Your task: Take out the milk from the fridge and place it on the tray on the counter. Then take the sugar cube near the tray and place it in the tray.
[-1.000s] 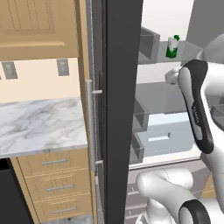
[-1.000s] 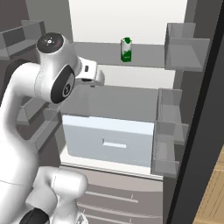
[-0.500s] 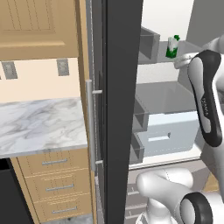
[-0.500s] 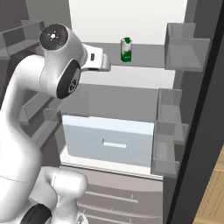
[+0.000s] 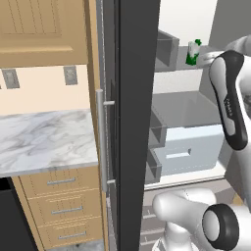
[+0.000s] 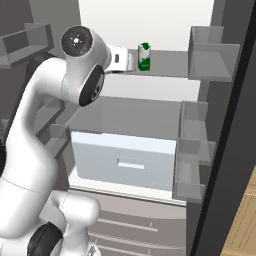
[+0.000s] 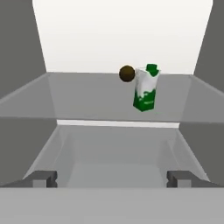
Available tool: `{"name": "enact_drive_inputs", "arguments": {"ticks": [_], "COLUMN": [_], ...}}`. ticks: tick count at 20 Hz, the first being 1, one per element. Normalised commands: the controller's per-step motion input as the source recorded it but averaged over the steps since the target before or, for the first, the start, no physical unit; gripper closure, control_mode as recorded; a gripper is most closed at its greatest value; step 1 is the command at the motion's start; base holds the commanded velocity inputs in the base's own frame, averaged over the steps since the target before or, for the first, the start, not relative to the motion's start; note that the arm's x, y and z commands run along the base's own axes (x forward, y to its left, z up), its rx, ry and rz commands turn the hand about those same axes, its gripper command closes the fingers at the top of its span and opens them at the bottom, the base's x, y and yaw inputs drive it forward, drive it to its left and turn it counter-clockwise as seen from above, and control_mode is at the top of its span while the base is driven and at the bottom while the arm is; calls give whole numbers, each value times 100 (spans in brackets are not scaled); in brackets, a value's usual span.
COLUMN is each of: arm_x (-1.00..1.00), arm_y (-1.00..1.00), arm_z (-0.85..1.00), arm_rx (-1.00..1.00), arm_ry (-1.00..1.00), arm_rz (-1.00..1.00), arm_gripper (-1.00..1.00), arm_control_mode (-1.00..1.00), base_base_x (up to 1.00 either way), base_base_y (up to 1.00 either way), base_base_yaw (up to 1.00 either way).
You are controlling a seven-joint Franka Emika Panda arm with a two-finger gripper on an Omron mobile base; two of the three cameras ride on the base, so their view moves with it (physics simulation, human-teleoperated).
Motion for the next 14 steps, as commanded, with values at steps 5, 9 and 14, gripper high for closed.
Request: {"name": "enact_drive_inputs", "arguments": {"ticks": [5,9,14], "arm_x": [20,35,61], "arm_y": [-45,-32,0], "arm_z": [17,1,0], "arm_rx": [2,2,0], "arm_ry": [0,-1,-4], "arm_rz": [0,0,0], "arm_gripper": [-100,-100,-100], "arm_control_mode": [-100,-100,-100], "base_base_x": [0,0,0], "base_base_y": [0,0,0], "base_base_yaw": [0,0,0]}}
